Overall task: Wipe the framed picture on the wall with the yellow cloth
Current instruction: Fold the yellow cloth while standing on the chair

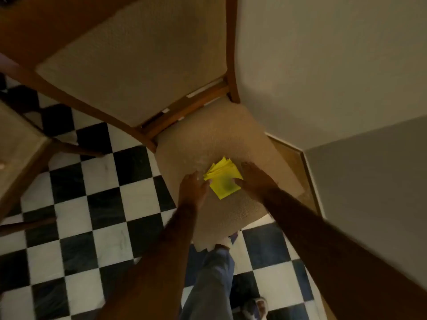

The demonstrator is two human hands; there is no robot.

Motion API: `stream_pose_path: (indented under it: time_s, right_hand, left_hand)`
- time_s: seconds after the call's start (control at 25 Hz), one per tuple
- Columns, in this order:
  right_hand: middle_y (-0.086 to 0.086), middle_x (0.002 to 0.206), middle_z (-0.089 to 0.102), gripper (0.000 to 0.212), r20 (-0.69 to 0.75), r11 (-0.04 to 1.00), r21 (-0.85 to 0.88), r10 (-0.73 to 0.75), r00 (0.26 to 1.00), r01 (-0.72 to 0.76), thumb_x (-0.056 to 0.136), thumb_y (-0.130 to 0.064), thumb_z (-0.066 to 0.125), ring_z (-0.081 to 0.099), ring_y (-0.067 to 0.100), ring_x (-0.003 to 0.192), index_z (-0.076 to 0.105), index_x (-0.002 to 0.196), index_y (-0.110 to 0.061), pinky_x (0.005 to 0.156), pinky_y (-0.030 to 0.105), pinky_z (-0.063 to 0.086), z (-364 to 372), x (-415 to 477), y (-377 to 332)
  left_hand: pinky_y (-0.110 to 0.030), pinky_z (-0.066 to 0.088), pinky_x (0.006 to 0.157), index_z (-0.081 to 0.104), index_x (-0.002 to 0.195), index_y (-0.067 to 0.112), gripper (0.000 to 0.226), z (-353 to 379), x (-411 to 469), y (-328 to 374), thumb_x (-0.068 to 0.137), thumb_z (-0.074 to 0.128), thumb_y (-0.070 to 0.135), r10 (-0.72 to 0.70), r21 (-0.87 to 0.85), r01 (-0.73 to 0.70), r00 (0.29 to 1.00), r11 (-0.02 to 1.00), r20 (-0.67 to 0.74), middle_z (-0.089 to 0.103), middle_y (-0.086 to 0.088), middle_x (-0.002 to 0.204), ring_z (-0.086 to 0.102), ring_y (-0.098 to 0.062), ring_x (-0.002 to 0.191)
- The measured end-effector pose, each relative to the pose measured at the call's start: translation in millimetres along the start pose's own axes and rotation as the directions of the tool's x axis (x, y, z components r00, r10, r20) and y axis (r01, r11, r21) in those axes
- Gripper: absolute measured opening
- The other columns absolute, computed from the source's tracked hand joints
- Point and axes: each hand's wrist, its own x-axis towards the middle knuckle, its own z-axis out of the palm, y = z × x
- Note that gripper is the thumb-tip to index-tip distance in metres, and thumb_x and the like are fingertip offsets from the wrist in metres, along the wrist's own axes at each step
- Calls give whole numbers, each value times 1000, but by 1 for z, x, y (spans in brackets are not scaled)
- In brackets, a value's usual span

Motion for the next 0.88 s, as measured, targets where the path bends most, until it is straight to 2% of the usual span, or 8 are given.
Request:
stream_pose_path:
  time_s: [0.08, 0.16, 0.28, 0.44, 0.56, 0.6, 0.72, 0.88]
  right_hand:
    - [12, 171, 17, 76, 9, 998, 63, -1, 1000, 1, 103, -38, 49, 18, 28, 158, 13, 163, -9, 124, 35, 16, 8, 12, -2]
    - [14, 171, 18, 80, 42, 992, 127, 10, 999, -15, 101, -32, 55, 20, 31, 157, 11, 163, -8, 123, 36, 16, 20, 20, -4]
    - [16, 167, 25, 81, -26, 971, 236, 57, 998, -49, 96, -23, 62, 27, 33, 154, 17, 162, -7, 122, 40, 25, 34, 33, -7]
    - [16, 144, 59, 51, -37, 874, 469, 167, 985, -130, 94, -15, 62, 56, 33, 132, 55, 145, -9, 101, 33, 43, 33, 44, -4]
    - [23, 134, 66, 45, 5, 791, 585, 217, 976, -179, 89, -17, 70, 61, 39, 125, 67, 131, 0, 103, 43, 48, 21, 27, 5]
    - [25, 129, 67, 42, -4, 761, 621, 243, 970, -188, 88, -16, 72, 62, 40, 121, 69, 125, 3, 100, 46, 49, 11, 13, 8]
    - [25, 119, 70, 27, 0, 603, 777, 285, 959, -179, 86, -7, 72, 67, 38, 108, 73, 112, 1, 90, 44, 54, -22, -34, 12]
    - [30, 133, 64, 40, 6, 501, 854, 263, 965, -142, 90, 4, 66, 63, 43, 122, 63, 130, 8, 105, 54, 49, -83, -111, 9]
  left_hand:
    - [-18, 36, 81, 69, 111, 1, 37, 10, 3, 1, 91, 70, 32, 13, -38, -16, 997, 999, -70, 71, -15, 108, 62, -29, 108]
    - [-11, 34, 73, 71, 99, 1, 31, 21, 1, 2, 89, 73, 31, -35, -78, 28, 996, 997, -83, 67, -8, 95, 60, -23, 99]
    - [-25, 40, 84, 72, 104, 4, 34, 34, 5, -2, 92, 69, 35, -133, -131, 119, 985, 984, -108, 70, -10, 106, 60, -24, 107]
    - [-27, 47, 67, 72, 92, 6, 25, 34, 12, 2, 92, 69, 31, -178, -280, 159, 983, 947, -43, 70, -6, 86, 65, -26, 87]
    - [-51, 58, 93, 67, 115, 4, 27, 18, 3, 13, 93, 68, 20, -236, -614, 275, 961, 740, 145, 72, -19, 116, 69, -34, 108]
    - [-55, 58, 95, 66, 120, 3, 31, 13, -3, 21, 93, 69, 18, -230, -665, 293, 956, 687, 183, 70, -20, 121, 69, -35, 112]
    - [-60, 58, 93, 69, 117, 2, 31, -1, -23, 57, 90, 72, 17, -155, -663, 233, 972, 712, 175, 73, -22, 116, 70, -40, 109]
    - [-62, 56, 94, 72, 112, -1, 26, -25, -58, 121, 91, 70, 13, -25, -683, 144, 983, 716, 181, 75, -24, 112, 70, -43, 109]
